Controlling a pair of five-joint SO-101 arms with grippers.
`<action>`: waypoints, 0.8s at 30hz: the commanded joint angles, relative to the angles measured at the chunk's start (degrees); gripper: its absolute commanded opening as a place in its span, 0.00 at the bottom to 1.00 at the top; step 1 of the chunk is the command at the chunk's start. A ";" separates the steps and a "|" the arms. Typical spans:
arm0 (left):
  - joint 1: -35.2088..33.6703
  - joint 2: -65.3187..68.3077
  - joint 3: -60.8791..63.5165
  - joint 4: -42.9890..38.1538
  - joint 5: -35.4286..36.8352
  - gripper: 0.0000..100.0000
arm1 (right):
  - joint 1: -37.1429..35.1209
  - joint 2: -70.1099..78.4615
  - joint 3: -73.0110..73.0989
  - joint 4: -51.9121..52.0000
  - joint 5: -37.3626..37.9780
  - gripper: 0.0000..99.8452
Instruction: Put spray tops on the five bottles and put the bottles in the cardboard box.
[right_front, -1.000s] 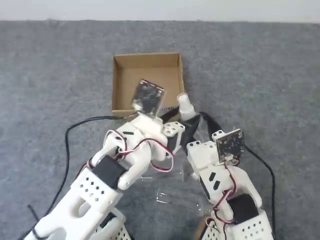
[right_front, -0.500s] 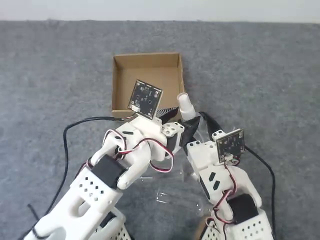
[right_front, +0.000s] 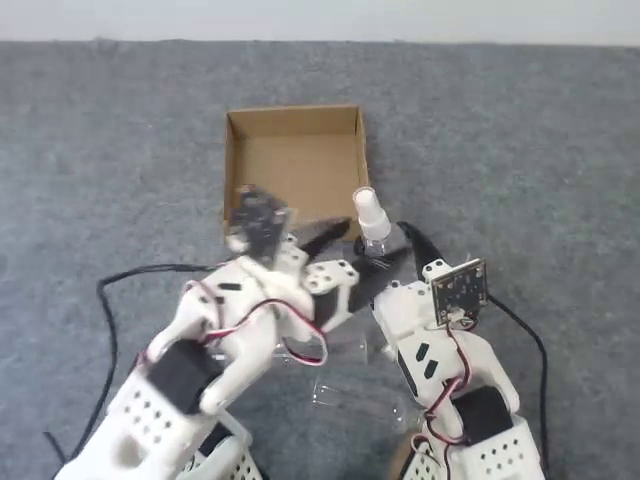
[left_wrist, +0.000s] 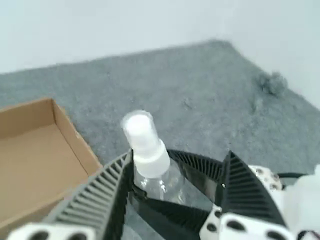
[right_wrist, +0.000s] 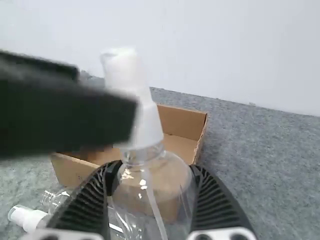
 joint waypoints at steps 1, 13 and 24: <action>-4.31 -6.07 -3.03 0.09 -0.26 0.26 | 0.31 -1.10 -0.97 -1.63 -0.18 0.01; -16.00 -8.26 2.68 -11.34 -0.18 0.19 | 0.22 -1.19 -0.97 -1.54 -0.18 0.01; -11.34 -8.09 10.15 -19.60 -0.44 0.16 | -2.95 -1.27 -0.88 -0.48 1.49 0.01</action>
